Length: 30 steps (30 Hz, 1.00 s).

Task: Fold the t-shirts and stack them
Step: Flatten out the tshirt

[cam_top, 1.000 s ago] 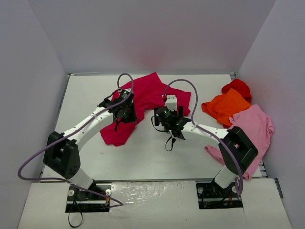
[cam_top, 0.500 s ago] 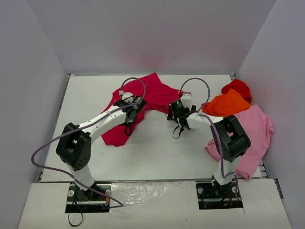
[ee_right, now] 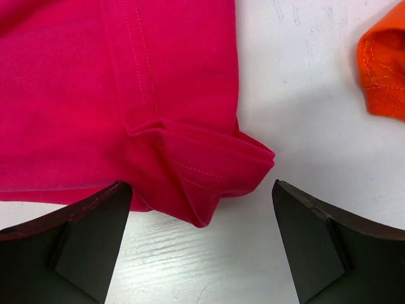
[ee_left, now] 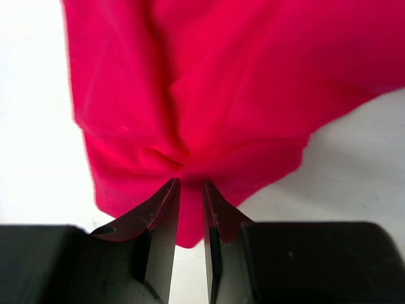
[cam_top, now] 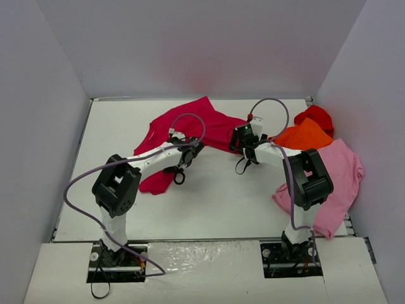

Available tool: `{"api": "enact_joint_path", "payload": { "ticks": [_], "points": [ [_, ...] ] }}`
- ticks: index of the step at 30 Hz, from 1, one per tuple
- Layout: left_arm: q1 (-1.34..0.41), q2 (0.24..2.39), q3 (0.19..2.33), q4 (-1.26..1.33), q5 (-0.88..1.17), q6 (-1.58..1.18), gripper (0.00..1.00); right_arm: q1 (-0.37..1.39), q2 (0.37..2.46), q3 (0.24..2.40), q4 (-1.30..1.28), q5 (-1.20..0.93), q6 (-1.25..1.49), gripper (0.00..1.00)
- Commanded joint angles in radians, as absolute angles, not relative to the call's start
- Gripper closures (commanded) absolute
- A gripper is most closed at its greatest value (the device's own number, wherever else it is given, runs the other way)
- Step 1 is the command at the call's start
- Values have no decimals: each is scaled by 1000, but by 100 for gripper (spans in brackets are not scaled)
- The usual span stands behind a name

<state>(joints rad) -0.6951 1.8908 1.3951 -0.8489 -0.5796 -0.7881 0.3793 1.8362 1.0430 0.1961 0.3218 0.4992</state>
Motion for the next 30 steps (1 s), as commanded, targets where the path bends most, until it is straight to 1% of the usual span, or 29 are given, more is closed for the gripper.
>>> {"api": "enact_joint_path", "payload": {
  "ticks": [1,5,6,9,13,15,17,23,30],
  "points": [
    [-690,1868,1421,-781,-459,-778,83,363,1816,1104,226,328,485,12],
    [-692,1894,1442,-793,-445,-775,84,354,1842,1130,242,328,456,20],
    [-692,1894,1440,-792,-442,-773,85,353,1847,1141,245,328,451,27],
    [-692,1891,1413,-772,-433,-776,85,350,1866,1161,261,321,435,34],
    [-693,1879,1370,-744,-410,-787,85,345,1900,1196,267,298,416,68],
    [-693,1879,1354,-739,-402,-788,85,344,1908,1203,268,291,414,91],
    [-692,1887,1347,-736,-391,-785,86,344,1905,1213,267,287,411,100],
    [-696,1899,1324,-729,-375,-778,86,344,1882,1304,258,287,372,100],
    [-697,1893,1307,-726,-380,-770,86,320,1892,1443,230,362,314,100]
  ]
}}
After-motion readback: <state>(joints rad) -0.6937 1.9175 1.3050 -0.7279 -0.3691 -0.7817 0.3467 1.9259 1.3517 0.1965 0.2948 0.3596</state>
